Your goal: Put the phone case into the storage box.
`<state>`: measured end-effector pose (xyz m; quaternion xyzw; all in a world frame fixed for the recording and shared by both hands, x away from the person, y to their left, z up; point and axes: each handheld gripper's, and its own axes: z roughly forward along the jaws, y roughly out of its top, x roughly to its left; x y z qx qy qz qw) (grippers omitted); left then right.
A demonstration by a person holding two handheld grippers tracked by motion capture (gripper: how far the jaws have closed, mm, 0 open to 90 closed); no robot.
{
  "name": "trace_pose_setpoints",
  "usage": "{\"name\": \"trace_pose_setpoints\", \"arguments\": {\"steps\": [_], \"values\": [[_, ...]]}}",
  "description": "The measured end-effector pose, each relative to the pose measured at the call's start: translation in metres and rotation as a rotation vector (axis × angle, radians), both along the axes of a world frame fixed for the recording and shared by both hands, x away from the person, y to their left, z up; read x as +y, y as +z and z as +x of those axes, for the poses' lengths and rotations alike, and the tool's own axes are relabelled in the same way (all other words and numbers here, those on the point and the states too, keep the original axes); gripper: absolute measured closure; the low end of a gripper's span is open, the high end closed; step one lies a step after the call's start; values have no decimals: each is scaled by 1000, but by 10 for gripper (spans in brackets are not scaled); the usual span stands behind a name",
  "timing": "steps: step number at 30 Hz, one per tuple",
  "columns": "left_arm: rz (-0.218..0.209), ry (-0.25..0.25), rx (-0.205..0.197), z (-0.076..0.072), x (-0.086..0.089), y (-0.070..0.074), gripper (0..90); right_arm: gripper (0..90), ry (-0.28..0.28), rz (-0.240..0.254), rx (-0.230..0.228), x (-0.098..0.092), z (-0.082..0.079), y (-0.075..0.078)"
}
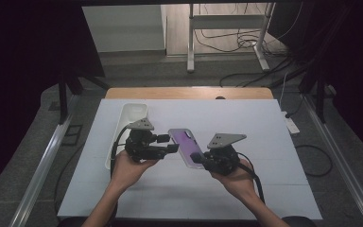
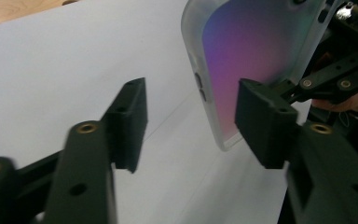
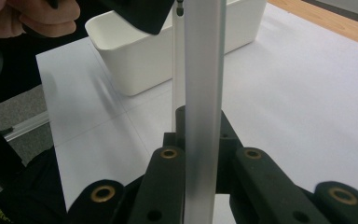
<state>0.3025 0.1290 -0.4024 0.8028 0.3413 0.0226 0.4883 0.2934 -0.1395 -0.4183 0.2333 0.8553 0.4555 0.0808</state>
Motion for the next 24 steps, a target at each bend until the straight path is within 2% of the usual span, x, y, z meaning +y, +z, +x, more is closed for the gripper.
{"name": "trace_pose_setpoints", "arguments": {"steps": [1, 2, 3, 7, 9, 11, 15, 19, 21, 24], "values": [[0, 0, 0, 0, 0, 0, 546, 854, 0, 0, 0, 0, 0, 0], [-5, -2, 4, 0, 0, 0, 546, 854, -2, 1, -1, 0, 0, 0], [-9, -2, 9, -1, 0, 1, 607, 854, -9, 0, -4, 1, -1, 0], [-15, -4, 13, -1, 0, 0, 670, 854, -17, 0, -2, 3, -2, -1], [-20, -2, 21, -1, -1, 0, 748, 854, -22, 1, -4, 4, -3, -1], [-24, 3, 28, -1, -1, 0, 791, 854, -28, -1, -6, 5, -3, -1], [-70, 7, 61, 1, 2, -1, 824, 853, -40, -3, -11, 5, -4, -1], [-99, 14, 77, 1, 4, 0, 864, 844, -30, -18, -2, 8, -5, -4], [-84, 32, 79, 0, 3, 1, 874, 841, -24, -32, -4, 11, -6, -6], [-94, 49, 83, -1, 2, 0, 880, 819, -23, -43, -5, 13, -6, -7]]}}
